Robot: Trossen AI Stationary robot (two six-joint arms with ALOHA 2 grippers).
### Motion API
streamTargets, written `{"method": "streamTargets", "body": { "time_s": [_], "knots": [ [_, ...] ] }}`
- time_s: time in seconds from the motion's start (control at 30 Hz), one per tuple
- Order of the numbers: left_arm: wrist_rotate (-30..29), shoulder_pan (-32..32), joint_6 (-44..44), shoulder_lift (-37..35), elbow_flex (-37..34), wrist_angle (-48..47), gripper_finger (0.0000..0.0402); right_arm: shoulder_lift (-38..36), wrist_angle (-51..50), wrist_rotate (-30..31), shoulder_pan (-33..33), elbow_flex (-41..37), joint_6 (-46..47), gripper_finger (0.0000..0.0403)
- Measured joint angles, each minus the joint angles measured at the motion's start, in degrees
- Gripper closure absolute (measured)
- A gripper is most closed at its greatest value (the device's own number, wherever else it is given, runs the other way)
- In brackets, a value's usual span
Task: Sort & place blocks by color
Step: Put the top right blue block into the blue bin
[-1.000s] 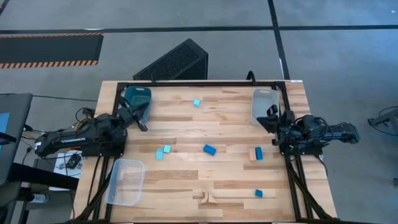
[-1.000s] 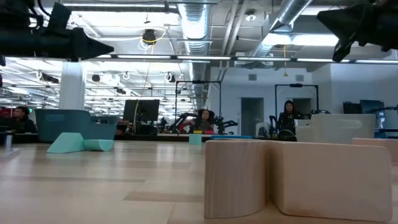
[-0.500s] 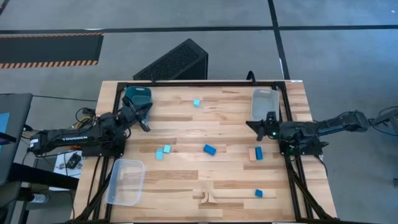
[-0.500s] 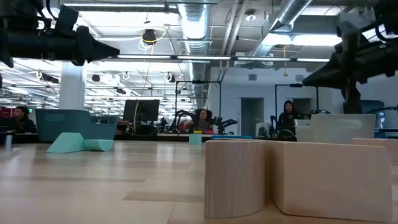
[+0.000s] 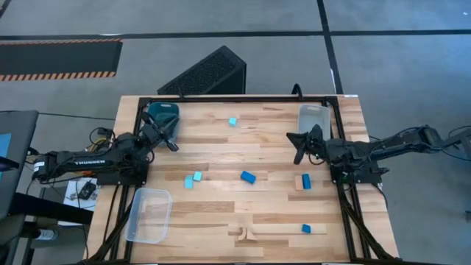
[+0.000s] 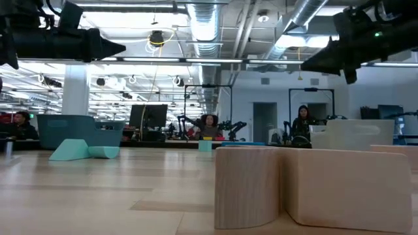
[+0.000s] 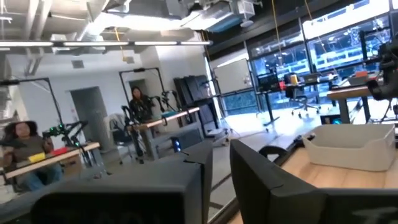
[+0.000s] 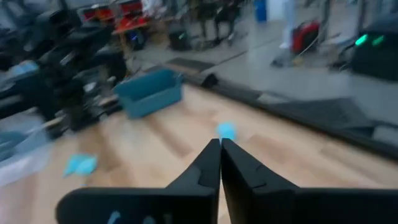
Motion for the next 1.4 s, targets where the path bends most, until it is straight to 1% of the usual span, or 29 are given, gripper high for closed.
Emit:
{"method": "streamTargets", "body": {
  "time_s": [0.07,0.17,0.27,0.33,0.4,0.5,0.6,0.7,0.77,0.83,0.9,0.97,1.07,1.13,1.2,1.3,1.4],
  "knots": [
    [0.06,0.00,-1.81,0.28,0.38,-1.59,0.0337,0.06,1.81,-1.60,-1.88,0.01,-2.24,0.0344],
    [0.60,0.00,-5.32,0.26,0.67,-2.42,0.0321,-0.07,0.41,-7.27,-4.06,0.45,-3.62,0.0317],
    [3.25,0.00,-9.50,0.27,0.73,-4.48,0.0309,0.09,-8.06,-14.38,-4.51,3.80,-3.65,0.0284],
    [6.96,0.00,-12.53,0.29,0.75,-5.73,0.0304,1.43,-15.65,-17.27,-3.62,7.05,-1.95,0.0264],
    [10.84,0.00,-15.28,0.27,0.81,-6.98,0.0301,3.53,-22.57,-17.61,-1.74,10.28,1.34,0.0248],
    [14.81,-0.04,-19.89,0.27,0.84,-9.50,0.0301,7.37,-29.47,-13.88,2.11,14.31,4.82,0.0238],
    [16.80,-0.95,-24.22,0.27,0.88,-11.79,0.0301,11.02,-36.75,-9.44,5.00,17.16,7.41,0.0237],
    [16.91,-3.58,-27.73,0.57,0.92,-15.46,0.0301,13.61,-43.21,-9.07,6.19,19.87,9.80,0.0239],
    [16.21,-5.94,-29.92,0.92,0.92,-17.45,0.0301,14.88,-47.95,-11.38,6.57,21.54,10.53,0.0240],
    [14.41,-8.65,-31.53,1.82,0.92,-18.55,0.0301,15.85,-52.11,-15.80,6.99,23.09,12.43,0.0240],
    [11.76,-11.35,-32.31,2.80,0.92,-18.79,0.0301,16.57,-55.75,-20.39,6.94,24.28,17.44,0.0237],
    [8.14,-14.05,-32.10,4.04,0.93,-18.38,0.0301,17.28,-58.61,-23.87,6.86,24.80,25.11,0.0232],
    [1.57,-17.02,-31.13,6.08,0.95,-17.47,0.0301,18.10,-63.09,-25.35,7.28,24.61,37.41,0.0225],
    [-1.82,-18.35,-31.25,7.40,0.97,-17.08,0.0301,19.11,-67.28,-27.05,8.33,24.56,42.68,0.0222],
    [-4.05,-19.39,-31.45,9.10,1.03,-16.34,0.0301,20.30,-72.27,-29.04,9.33,24.56,46.50,0.0219],
    [-6.82,-20.56,-32.22,11.94,1.03,-14.78,0.0301,22.15,-79.14,-30.36,10.85,24.50,53.89,0.0216],
    [-8.13,-20.94,-32.23,14.81,1.03,-12.40,0.0301,24.37,-79.92,-31.61,12.62,24.50,57.43,0.0212]
  ]
}}
